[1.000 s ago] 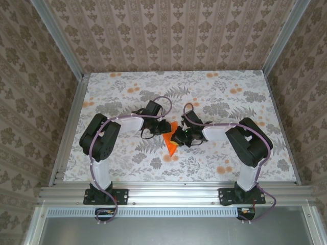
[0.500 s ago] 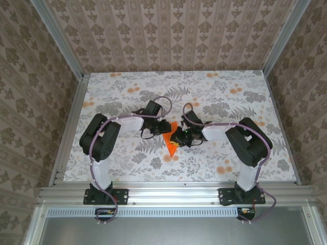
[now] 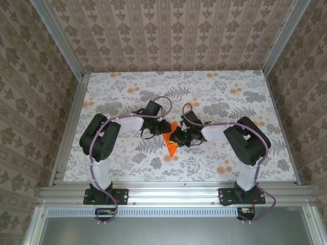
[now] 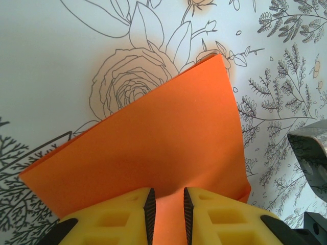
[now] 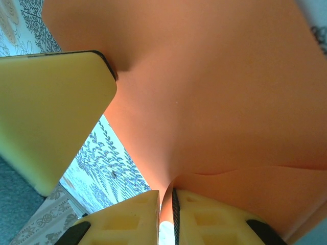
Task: Fold a paper plane with a square sheet of paper (pick it up from the middle)
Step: Third fold the triangle at the center of the table.
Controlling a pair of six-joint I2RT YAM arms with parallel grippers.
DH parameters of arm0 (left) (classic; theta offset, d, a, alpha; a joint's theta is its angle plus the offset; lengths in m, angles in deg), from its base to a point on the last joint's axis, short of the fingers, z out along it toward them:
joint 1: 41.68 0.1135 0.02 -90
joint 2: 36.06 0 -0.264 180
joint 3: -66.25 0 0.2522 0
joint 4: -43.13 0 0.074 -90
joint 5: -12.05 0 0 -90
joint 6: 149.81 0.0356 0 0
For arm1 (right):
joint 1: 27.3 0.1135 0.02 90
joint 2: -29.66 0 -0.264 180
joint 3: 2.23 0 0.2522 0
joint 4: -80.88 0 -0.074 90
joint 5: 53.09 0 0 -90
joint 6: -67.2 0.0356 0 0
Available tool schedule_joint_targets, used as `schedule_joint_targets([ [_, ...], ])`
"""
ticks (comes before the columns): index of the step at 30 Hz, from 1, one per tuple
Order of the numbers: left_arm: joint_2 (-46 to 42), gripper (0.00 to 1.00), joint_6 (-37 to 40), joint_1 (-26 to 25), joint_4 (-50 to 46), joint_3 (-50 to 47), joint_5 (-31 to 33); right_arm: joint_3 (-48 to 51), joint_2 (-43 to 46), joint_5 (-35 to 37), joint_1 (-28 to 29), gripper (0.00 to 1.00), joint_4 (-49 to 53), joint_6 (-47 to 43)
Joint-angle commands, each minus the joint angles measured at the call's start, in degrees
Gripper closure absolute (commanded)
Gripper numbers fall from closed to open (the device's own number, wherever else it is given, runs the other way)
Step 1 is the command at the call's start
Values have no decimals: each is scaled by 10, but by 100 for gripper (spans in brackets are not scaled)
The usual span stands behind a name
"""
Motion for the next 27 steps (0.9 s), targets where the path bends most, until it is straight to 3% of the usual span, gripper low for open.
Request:
schedule_joint_targets([
  [1,14,75,2,5,-15,-14,6,-1,-10,-4,3,83,4,1],
  [13,9,75,-2,5,-16,-13,5,6,-12,16,3,82,3,11],
  [20,-40,72,-13,13,-20,-11,13,14,-14,18,3,66,6,10],
  [27,-99,71,-35,45,-10,-47,30,19,-14,22,3,69,13,2],
])
